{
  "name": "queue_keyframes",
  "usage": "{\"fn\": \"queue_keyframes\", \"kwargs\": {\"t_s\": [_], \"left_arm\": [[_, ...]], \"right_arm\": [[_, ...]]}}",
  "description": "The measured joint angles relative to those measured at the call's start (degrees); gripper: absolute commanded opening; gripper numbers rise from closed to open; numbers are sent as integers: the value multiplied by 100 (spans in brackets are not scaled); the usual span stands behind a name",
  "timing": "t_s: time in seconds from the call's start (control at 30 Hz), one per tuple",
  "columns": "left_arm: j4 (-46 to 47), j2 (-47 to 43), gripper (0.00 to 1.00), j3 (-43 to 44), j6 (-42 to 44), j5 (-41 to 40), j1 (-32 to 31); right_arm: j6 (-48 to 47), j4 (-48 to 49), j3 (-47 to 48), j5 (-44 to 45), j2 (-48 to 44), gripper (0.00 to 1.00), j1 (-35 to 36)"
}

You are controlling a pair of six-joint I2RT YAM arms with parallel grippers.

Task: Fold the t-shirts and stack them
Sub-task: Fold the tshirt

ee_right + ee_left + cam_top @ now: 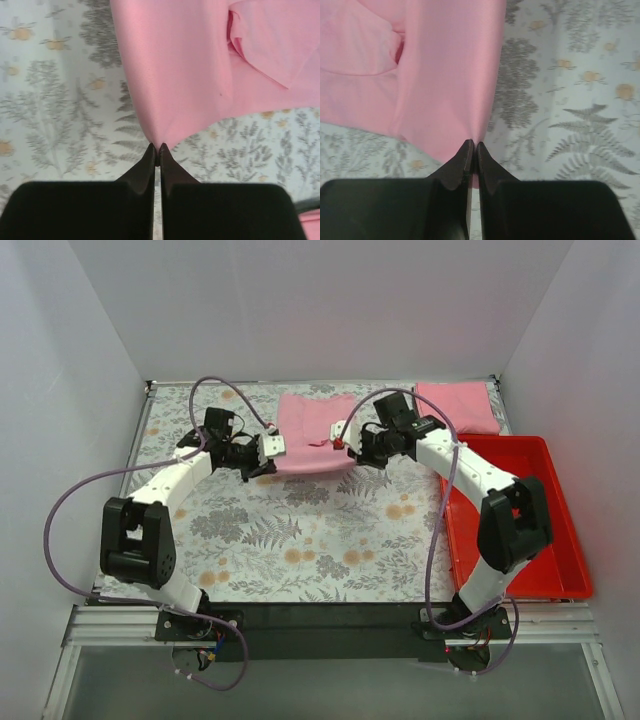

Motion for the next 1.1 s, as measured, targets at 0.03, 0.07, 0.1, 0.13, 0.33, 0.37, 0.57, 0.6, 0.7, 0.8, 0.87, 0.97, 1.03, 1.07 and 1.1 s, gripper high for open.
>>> {"fn": "queue_keyframes", "kwargs": {"t_s": [0.03, 0.07, 0.1, 0.13, 0.33, 0.37, 0.57, 0.6, 0.7, 0.8, 0.87, 0.97, 1.03, 1.07, 1.1], "left_arm": [[-184, -177, 0, -175, 22, 39, -48], [-343, -398, 0, -400, 31, 70, -103], [-557, -546, 0, -603, 35, 114, -129], [-798, -922, 0, -791, 44, 164, -201], [-2330, -2734, 0, -1493, 120, 636, -450], [-2520, -2938, 0, -1493, 90, 717, -452], [-3082, -2404, 0, -796, -323, 748, -417], [-3040, -2065, 0, -560, -372, 728, -380], [-2883, -1134, 0, 76, -450, 673, -201], [-2765, -398, 0, 592, -455, 654, -33], [-2723, 173, 0, 1012, -446, 656, 61], [-2647, 1054, 0, 1639, -437, 660, 184], [-2562, 1576, 0, 1974, -444, 660, 251], [-2531, 1812, 0, 2105, -452, 660, 286], [-2490, 2015, 0, 2212, -463, 656, 317]], "right_arm": [[17, -94, -212, -57, -184, 1, 52], [35, -120, -435, -96, -365, 1, 114], [68, -229, -717, -153, -625, 1, 199], [116, -330, -1005, -225, -914, 1, 297], [413, -1034, -2201, -649, -2669, 1, 1071], [474, -1134, -2199, -737, -2824, 1, 1143], [435, -1419, -1631, -883, -2413, 1, 946], [356, -1421, -1451, -918, -2159, 1, 826], [120, -1421, -962, -929, -1362, 1, 455], [-118, -1480, -538, -966, -651, 1, 153], [-280, -1521, -136, -1008, -149, 1, -11], [-487, -1567, 494, -1051, 557, 1, -216], [-592, -1574, 905, -1064, 999, 1, -321], [-634, -1558, 1093, -1075, 1209, 1, -361], [-678, -1563, 1270, -1084, 1432, 1, -404]]}}
